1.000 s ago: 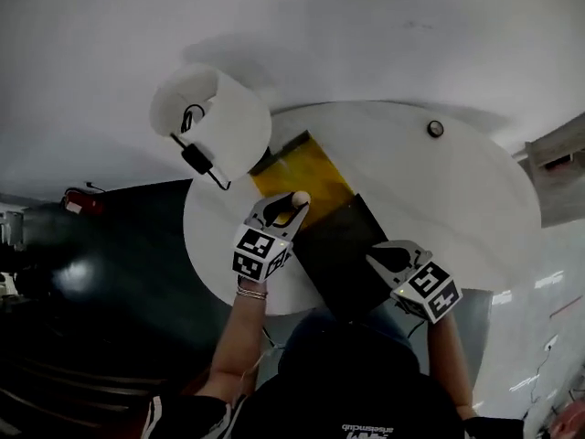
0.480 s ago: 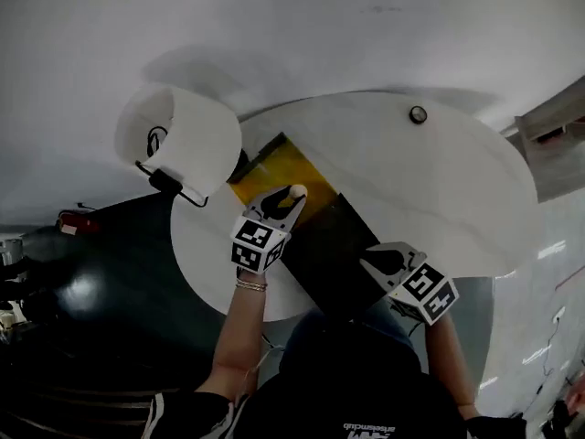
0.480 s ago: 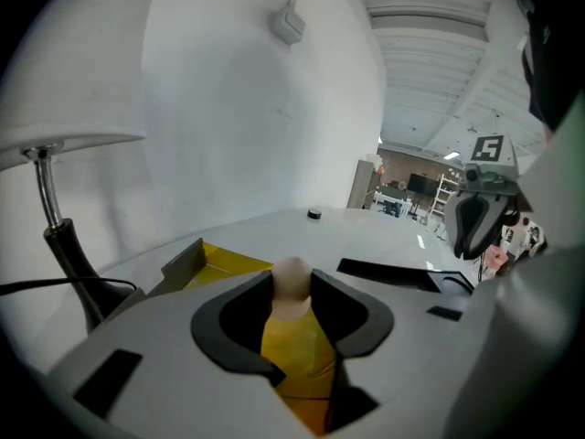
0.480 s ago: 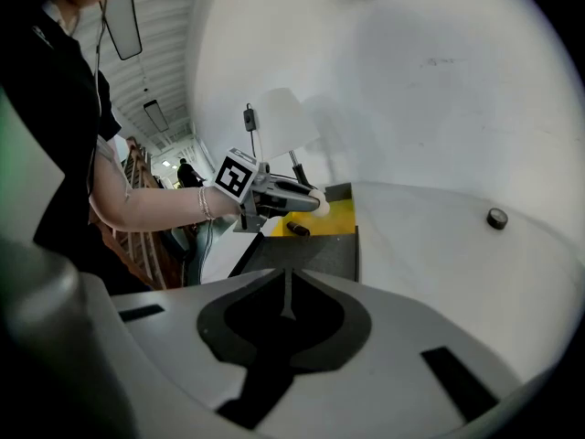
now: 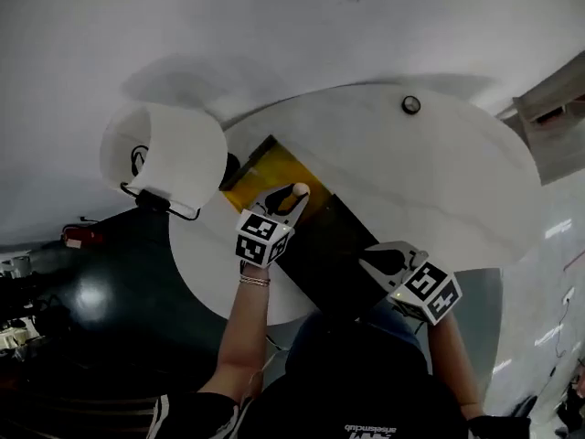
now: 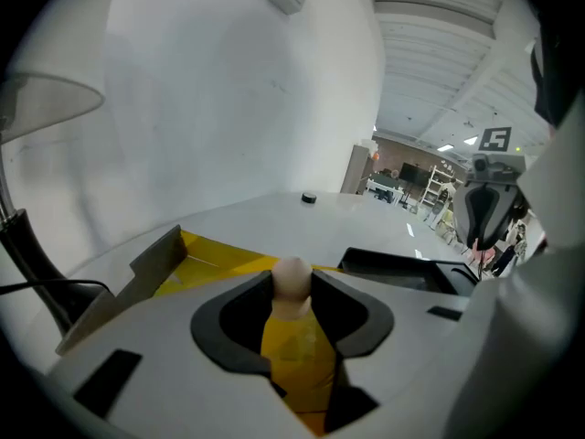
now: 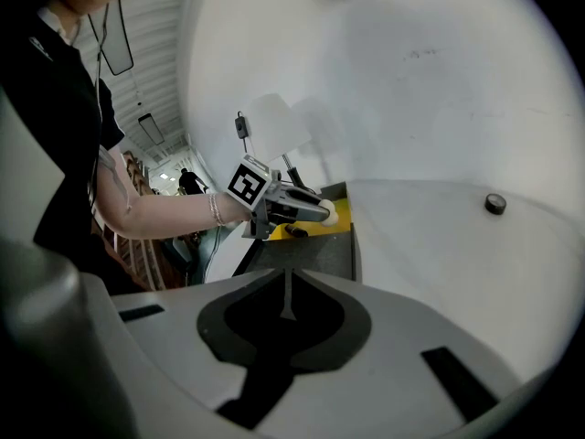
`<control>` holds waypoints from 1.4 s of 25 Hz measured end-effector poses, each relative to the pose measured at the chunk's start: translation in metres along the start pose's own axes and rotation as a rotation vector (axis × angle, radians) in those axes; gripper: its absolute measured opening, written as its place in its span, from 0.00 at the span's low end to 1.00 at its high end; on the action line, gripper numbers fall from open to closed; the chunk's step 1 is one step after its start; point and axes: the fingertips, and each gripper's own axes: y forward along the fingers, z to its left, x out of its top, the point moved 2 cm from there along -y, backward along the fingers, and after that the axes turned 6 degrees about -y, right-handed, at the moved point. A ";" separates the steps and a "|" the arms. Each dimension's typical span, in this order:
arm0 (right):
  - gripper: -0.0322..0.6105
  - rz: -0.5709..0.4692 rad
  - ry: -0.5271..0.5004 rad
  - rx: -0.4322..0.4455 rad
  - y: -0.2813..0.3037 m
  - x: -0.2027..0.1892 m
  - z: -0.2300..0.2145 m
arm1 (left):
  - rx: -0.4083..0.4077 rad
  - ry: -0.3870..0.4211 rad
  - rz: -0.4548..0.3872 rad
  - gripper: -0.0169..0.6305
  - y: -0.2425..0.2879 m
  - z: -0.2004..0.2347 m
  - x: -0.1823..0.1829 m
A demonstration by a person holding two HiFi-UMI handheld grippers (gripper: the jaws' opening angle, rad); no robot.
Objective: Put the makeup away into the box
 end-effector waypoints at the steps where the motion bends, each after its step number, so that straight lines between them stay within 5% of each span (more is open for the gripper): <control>1: 0.11 -0.006 0.001 0.002 0.000 0.001 0.000 | -0.006 0.003 0.008 0.25 0.003 0.000 0.000; 24: 0.11 -0.038 -0.008 -0.045 -0.011 0.010 0.000 | -0.080 0.076 0.180 0.25 0.031 -0.001 -0.017; 35: 0.11 -0.054 -0.047 -0.040 -0.013 0.017 0.003 | 0.020 0.073 0.173 0.33 0.019 0.007 -0.015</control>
